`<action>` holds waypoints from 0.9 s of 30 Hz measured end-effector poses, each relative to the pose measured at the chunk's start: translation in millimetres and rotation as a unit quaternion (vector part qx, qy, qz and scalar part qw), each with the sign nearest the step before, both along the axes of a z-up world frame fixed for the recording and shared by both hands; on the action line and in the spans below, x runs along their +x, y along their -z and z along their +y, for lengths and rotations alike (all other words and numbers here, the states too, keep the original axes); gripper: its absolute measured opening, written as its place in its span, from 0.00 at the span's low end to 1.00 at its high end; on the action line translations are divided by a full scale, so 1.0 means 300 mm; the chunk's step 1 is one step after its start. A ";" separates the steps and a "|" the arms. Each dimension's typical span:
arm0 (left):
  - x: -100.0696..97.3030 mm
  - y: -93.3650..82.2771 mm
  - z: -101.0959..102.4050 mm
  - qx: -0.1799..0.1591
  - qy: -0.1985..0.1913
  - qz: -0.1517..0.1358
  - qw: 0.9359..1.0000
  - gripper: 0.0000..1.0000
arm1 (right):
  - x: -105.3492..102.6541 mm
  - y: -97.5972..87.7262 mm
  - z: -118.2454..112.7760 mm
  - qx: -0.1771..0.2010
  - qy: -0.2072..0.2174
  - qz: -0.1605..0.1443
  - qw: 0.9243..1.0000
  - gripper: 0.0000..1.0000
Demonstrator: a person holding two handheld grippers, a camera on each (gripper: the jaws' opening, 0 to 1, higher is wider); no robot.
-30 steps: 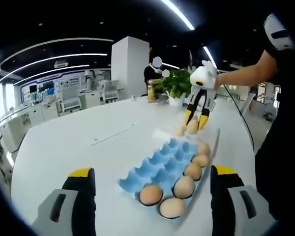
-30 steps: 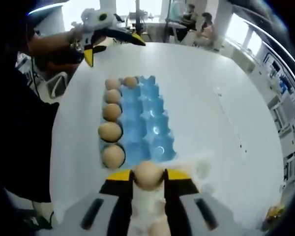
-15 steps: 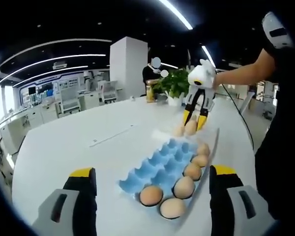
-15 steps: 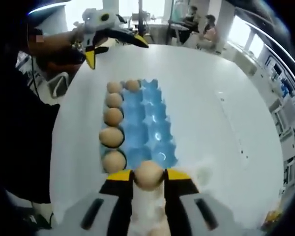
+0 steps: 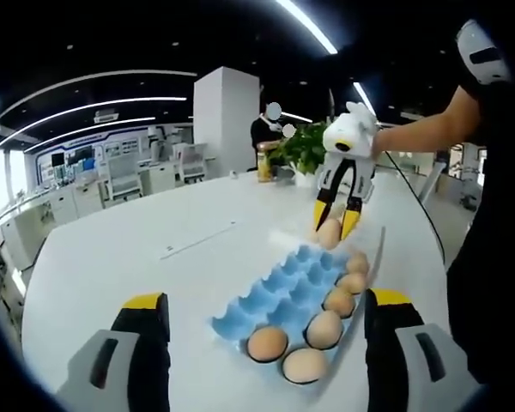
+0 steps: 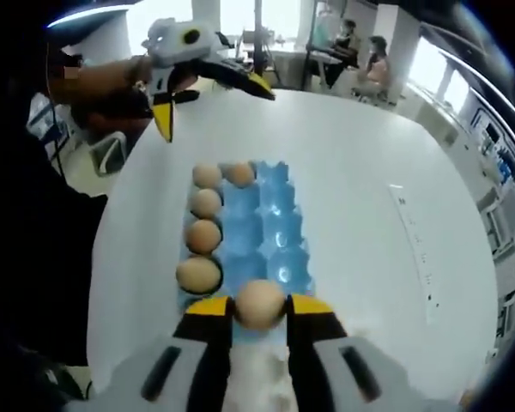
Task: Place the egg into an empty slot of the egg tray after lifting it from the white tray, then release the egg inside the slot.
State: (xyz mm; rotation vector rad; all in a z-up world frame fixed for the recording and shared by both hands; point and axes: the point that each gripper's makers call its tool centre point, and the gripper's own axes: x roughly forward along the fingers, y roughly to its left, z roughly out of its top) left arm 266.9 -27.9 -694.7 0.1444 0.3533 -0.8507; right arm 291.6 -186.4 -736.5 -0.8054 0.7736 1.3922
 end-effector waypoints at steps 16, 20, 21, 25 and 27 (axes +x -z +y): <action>0.000 0.010 -0.007 -0.005 0.003 0.005 1.000 0.93 | -0.037 -0.003 0.186 0.027 -0.042 0.005 0.999 0.24; 0.001 0.006 -0.006 -0.008 0.002 0.005 1.000 0.92 | -0.050 0.003 0.222 0.030 -0.055 0.007 0.998 0.24; 0.001 0.007 -0.004 -0.008 0.001 0.006 1.000 0.92 | -0.053 0.007 0.229 0.028 -0.058 0.010 0.998 0.24; 0.005 0.006 0.004 -0.008 -0.004 0.004 1.000 0.93 | -0.057 0.016 0.245 0.026 -0.066 0.010 0.997 0.24; 0.005 0.007 0.004 -0.008 -0.004 0.004 1.000 0.93 | -0.060 0.017 0.251 0.027 -0.068 0.011 0.997 0.24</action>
